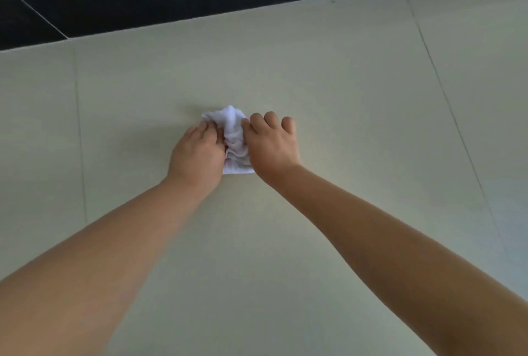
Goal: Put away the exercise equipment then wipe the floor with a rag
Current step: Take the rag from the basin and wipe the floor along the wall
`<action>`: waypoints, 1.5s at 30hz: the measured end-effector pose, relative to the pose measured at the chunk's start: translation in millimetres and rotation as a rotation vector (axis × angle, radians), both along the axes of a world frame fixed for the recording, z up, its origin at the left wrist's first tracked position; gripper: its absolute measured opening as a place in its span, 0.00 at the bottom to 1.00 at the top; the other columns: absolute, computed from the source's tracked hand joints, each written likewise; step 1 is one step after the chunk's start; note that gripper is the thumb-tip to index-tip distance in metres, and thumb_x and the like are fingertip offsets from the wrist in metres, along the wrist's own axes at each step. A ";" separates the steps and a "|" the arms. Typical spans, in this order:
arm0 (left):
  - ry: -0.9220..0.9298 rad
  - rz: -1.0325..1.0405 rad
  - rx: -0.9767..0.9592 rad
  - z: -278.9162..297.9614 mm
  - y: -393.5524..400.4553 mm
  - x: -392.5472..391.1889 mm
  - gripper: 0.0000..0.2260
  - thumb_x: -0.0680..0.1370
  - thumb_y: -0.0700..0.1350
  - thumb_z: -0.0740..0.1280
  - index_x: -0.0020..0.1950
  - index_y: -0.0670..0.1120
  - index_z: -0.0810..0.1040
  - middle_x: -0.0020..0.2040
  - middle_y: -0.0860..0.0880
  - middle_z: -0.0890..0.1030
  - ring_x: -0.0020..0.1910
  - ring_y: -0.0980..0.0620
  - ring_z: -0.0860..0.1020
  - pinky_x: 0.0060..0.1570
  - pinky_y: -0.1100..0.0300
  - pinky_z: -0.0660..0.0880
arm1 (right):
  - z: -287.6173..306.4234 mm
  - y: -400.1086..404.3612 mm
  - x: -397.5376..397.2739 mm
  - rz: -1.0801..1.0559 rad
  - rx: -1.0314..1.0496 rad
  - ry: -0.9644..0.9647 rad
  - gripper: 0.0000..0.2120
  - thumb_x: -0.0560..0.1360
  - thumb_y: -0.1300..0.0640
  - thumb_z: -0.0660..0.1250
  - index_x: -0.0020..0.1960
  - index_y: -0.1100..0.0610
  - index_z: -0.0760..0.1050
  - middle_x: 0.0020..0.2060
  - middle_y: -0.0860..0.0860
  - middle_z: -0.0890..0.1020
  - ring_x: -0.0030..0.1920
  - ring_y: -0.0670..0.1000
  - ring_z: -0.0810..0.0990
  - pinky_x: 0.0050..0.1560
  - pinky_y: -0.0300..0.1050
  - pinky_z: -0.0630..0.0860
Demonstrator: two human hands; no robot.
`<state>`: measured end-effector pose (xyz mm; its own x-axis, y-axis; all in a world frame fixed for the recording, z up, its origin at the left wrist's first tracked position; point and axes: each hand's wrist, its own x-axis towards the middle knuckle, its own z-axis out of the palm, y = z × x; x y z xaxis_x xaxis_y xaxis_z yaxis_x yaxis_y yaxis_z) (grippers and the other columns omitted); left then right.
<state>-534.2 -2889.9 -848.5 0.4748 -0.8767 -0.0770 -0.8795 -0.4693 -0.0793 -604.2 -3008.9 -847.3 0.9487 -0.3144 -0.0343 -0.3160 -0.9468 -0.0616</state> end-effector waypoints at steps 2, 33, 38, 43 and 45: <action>0.047 -0.070 -0.029 -1.6 10.4 -12.0 0.18 0.68 0.40 0.55 0.41 0.33 0.83 0.37 0.37 0.83 0.36 0.40 0.83 0.38 0.54 0.80 | -5.4 10.4 -31.4 0.020 -0.003 -0.015 0.09 0.56 0.58 0.70 0.36 0.53 0.82 0.29 0.46 0.77 0.30 0.51 0.77 0.38 0.42 0.57; 0.470 0.140 0.114 236.7 269.9 -88.3 0.15 0.41 0.35 0.77 0.21 0.44 0.76 0.24 0.47 0.74 0.24 0.47 0.77 0.29 0.63 0.75 | 208.1 268.1 -132.1 -0.162 0.061 0.023 0.07 0.54 0.65 0.62 0.25 0.55 0.76 0.23 0.48 0.75 0.27 0.54 0.76 0.42 0.44 0.58; 0.436 0.209 0.096 352.7 297.7 -64.5 0.14 0.44 0.34 0.76 0.23 0.43 0.77 0.25 0.47 0.75 0.24 0.47 0.76 0.31 0.60 0.77 | 327.9 285.0 -92.7 -0.075 0.094 -0.003 0.14 0.59 0.61 0.53 0.23 0.55 0.75 0.22 0.48 0.74 0.27 0.54 0.75 0.42 0.44 0.59; 0.400 0.470 0.067 449.9 319.0 -54.6 0.15 0.44 0.32 0.76 0.24 0.44 0.77 0.24 0.48 0.76 0.24 0.47 0.76 0.30 0.62 0.76 | 434.4 295.7 -47.7 0.061 0.112 0.008 0.12 0.59 0.62 0.56 0.22 0.54 0.76 0.21 0.47 0.74 0.26 0.53 0.75 0.41 0.41 0.65; 0.402 0.608 0.063 481.6 336.4 -63.0 0.16 0.44 0.33 0.78 0.25 0.45 0.78 0.24 0.49 0.76 0.24 0.48 0.76 0.28 0.63 0.74 | 473.4 310.4 -34.5 0.177 0.113 0.050 0.07 0.53 0.62 0.63 0.21 0.53 0.76 0.21 0.46 0.74 0.26 0.52 0.76 0.35 0.42 0.73</action>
